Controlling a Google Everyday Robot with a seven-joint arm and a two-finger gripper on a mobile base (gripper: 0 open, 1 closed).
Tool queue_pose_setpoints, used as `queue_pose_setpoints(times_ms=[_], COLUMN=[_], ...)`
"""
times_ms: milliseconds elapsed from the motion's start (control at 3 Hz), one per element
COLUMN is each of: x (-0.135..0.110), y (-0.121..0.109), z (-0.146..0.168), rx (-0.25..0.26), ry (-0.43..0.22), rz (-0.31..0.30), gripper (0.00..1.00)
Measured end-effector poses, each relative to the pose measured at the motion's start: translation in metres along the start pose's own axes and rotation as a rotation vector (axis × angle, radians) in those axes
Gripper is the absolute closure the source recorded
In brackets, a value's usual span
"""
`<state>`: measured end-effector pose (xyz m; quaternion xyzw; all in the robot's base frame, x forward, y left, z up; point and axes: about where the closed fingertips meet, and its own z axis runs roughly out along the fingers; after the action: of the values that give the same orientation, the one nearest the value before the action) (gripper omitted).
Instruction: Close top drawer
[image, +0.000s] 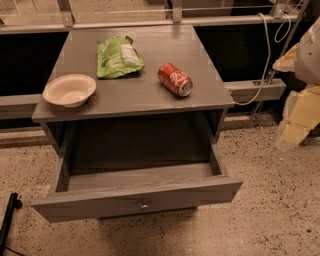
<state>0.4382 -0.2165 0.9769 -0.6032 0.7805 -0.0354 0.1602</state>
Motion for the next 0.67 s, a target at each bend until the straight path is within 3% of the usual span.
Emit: queue_pose_setpoints(times_ms=[333, 667], x=[0.0, -0.007], y=[0.0, 0.006], z=[0.0, 0.021], rx=[0.0, -0.016], ry=[0.0, -0.05], rz=[0.0, -0.008], gripper=[0.0, 0.0])
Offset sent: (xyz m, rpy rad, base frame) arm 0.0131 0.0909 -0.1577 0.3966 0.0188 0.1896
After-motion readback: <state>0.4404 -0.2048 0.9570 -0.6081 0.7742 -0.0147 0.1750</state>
